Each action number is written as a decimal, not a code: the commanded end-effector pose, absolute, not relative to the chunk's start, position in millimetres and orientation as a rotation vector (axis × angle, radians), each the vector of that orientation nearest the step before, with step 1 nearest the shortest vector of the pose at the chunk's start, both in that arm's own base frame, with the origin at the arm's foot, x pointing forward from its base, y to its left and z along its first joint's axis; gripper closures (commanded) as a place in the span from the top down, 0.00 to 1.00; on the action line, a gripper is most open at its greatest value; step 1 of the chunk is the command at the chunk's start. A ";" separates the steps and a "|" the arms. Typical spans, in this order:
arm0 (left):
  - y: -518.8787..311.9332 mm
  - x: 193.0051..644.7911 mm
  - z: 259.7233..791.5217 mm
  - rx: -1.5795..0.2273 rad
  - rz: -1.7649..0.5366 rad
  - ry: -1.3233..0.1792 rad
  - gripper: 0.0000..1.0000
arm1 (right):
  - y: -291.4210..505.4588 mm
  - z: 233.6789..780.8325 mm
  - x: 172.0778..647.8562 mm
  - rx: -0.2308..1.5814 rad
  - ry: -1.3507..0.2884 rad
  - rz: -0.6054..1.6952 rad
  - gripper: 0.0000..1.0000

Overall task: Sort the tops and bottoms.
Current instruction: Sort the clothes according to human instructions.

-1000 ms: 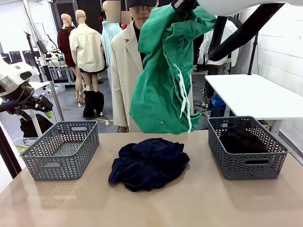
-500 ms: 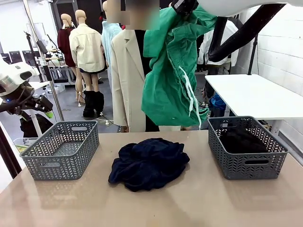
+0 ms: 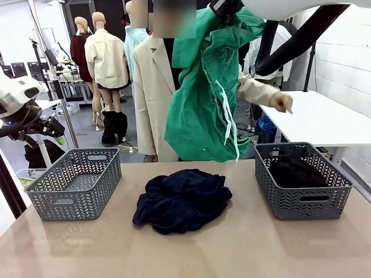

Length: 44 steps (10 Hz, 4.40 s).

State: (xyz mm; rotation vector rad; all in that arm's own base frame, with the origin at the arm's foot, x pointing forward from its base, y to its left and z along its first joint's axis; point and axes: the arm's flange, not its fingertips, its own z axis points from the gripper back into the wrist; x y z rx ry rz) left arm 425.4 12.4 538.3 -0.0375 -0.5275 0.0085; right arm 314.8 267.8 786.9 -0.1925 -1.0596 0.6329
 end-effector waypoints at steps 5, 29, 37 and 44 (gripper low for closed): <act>10.3 425.3 540.3 -0.028 0.025 -0.519 0.97 | 267.3 789.2 314.6 -0.197 -1.065 0.631 0.00; 10.3 425.3 540.3 -0.028 0.025 -0.519 0.97 | 23.7 664.6 403.9 -0.353 -1.010 0.003 0.00; 10.3 425.3 540.3 -0.028 0.025 -0.519 0.97 | 63.2 521.9 466.3 -0.196 -0.730 0.099 0.00; 10.3 425.3 540.3 -0.028 0.025 -0.519 0.97 | 49.9 463.2 509.5 -0.120 -0.555 0.080 0.00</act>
